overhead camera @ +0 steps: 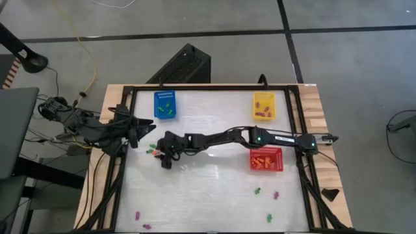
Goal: Sort Halloween decoration
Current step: Put the orange skeleton toy into the red bin
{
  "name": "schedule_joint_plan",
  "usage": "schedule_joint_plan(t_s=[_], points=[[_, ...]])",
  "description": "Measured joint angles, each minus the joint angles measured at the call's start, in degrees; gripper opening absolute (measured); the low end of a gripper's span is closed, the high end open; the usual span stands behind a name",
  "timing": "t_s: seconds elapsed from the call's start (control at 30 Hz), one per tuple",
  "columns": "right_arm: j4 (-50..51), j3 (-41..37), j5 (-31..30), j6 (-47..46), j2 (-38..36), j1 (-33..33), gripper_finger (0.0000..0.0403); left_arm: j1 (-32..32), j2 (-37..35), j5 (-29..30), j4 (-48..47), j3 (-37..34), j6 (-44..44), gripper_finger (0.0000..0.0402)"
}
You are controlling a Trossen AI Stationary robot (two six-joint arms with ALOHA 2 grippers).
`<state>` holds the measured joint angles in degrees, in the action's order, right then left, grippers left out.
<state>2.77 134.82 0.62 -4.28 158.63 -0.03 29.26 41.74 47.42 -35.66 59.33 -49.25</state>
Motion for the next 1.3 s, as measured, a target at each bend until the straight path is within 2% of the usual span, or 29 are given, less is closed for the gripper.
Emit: schedule_joint_plan(t_s=[0.23,0.33,0.83,1.3], points=[[2.64,0.00,-0.41,0.26,0.00,-0.20,0.0091,0.00,0.00,1.07,0.02,0.02,-0.53,0.0174],[3.57,0.03,1.83,0.27,-0.02,-0.31,0.0062,0.00,0.00,1.78,0.01,0.02,-0.55,0.0174],[10.44,-0.08,3.13,0.24,-2.01,0.16,0.0062,-0.02,0.00,3.14,0.02,0.02,0.70,0.0174],[26.24,-0.42,1.84,2.61,-10.03,0.48,0.0062,-0.05,0.00,8.42,0.02,0.02,4.48,0.0174]])
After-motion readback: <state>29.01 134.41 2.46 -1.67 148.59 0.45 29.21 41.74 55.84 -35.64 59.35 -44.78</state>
